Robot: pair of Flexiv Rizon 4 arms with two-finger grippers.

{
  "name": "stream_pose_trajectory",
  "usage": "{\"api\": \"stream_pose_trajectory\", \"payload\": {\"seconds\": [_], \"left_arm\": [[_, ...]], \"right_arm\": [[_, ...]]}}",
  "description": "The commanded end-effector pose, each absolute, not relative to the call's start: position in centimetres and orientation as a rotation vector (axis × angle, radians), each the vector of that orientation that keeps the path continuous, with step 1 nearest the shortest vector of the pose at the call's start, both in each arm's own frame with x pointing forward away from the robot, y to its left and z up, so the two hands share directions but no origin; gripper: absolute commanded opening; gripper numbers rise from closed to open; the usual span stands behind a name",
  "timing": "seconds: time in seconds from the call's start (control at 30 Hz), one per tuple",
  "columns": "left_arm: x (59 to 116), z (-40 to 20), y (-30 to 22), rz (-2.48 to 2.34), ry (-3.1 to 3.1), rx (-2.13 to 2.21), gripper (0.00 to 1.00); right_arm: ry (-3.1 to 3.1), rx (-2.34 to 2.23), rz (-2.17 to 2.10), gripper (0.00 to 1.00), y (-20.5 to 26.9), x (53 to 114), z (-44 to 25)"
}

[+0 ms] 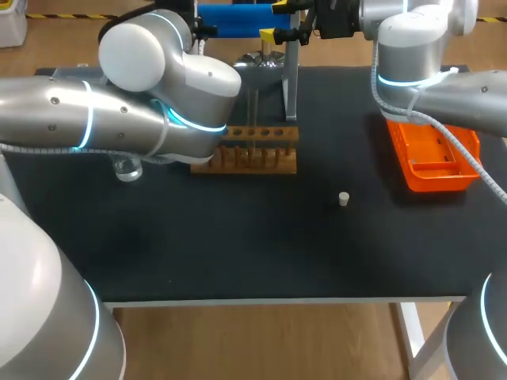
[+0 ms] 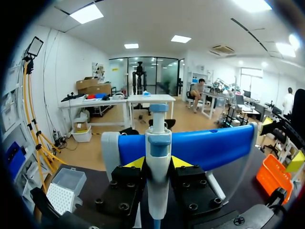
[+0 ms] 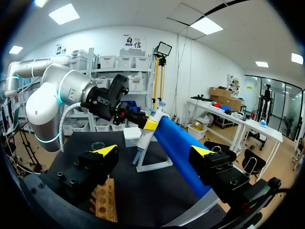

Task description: Invert the test tube, pick up the pipette, mount the tip to pipette, aspirate from beaker and dispense into the tube, eject the tip, return the pipette, and cap with the stopper.

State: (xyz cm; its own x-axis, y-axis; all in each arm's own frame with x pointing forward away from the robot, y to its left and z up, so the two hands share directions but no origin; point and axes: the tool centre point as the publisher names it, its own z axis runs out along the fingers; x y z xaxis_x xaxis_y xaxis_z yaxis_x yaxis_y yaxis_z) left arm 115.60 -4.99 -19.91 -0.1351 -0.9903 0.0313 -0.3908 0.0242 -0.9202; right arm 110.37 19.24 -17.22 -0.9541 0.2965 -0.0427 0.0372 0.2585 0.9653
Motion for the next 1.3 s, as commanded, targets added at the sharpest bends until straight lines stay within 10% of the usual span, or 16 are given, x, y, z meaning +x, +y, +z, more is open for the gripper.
{"api": "stream_pose_trajectory", "payload": {"seconds": [0.03,0.93,0.97,1.13,1.3], "left_arm": [[115.9,-19.7,-4.8,-1.099,1.611,-1.43,0.0],[115.9,-21.0,-5.4,-1.083,1.633,-1.455,0.0],[115.9,-21.0,-5.4,-1.083,1.633,-1.457,0.04],[115.9,-21.0,-5.4,-1.089,1.638,-1.462,1.0],[115.8,-20.8,-5.5,-1.091,1.637,-1.461,1.0]], "right_arm": [[2.318,0.311,1.762,1.0,19.2,110.5,-17.1],[2.318,0.311,1.762,1.0,19.2,110.5,-17.1],[2.318,0.311,1.762,1.0,19.2,110.5,-17.1],[2.318,0.311,1.762,1.0,19.2,110.5,-17.1],[2.318,0.311,1.762,1.0,19.2,110.5,-17.1]]}}
